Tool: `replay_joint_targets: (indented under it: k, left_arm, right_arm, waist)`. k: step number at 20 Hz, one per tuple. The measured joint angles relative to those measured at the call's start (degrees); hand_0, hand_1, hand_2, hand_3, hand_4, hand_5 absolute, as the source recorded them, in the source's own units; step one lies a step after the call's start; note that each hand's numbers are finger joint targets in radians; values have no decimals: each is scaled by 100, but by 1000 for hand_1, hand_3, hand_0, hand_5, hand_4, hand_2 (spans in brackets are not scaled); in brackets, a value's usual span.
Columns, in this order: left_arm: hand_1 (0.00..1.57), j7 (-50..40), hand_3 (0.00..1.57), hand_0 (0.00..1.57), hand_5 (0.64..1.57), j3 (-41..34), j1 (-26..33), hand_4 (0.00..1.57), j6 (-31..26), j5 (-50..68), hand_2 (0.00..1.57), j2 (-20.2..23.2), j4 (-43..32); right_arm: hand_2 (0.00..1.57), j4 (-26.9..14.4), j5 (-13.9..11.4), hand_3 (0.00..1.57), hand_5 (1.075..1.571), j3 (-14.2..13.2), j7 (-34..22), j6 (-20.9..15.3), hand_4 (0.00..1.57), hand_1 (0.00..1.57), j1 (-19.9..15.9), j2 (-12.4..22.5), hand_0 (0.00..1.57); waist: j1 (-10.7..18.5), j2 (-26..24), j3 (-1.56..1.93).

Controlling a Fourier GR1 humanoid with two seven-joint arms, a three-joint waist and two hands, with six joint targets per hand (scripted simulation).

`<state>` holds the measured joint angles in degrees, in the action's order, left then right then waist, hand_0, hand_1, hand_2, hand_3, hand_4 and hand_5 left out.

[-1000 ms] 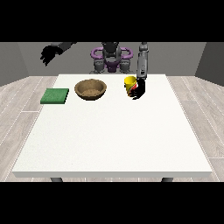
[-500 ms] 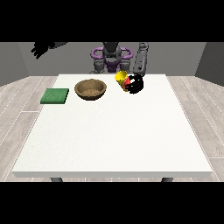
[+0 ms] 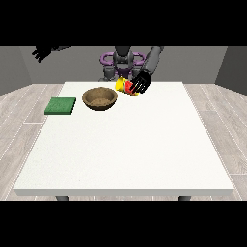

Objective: Pick the cup and pour the ball into the bowl, then pick the bowl and place it on the pad

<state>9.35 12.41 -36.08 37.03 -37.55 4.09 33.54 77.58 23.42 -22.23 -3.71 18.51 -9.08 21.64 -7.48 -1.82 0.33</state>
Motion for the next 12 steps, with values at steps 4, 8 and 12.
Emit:
replay_joint_targets:
  k: [4, 8, 12]
  left_arm:
    - [1347, -1122, 1571, 1347, 1540, 470, -553, 1444, -97, -818, 1571, -179, -248]
    - [1334, -2147, 1571, 1334, 1535, 953, -1076, 1475, -379, -1478, 1571, -309, -407]
    - [1367, -3096, 1571, 1367, 1563, 1479, -1564, 1312, -720, -2115, 1571, -371, -515]
  right_arm:
    - [0, -409, 7, 0, 1560, -109, 193, 190, 688, 0, 63, 84, 0]
    - [0, -694, 0, 123, 1561, -94, 261, 305, 699, 0, -14, 97, 0]
    - [0, -917, -7, 154, 1557, -66, 336, 394, 697, 0, -210, 118, 0]
  waist:
    - [119, -127, -12]
    - [67, -186, -19]
    - [-42, -134, -22]
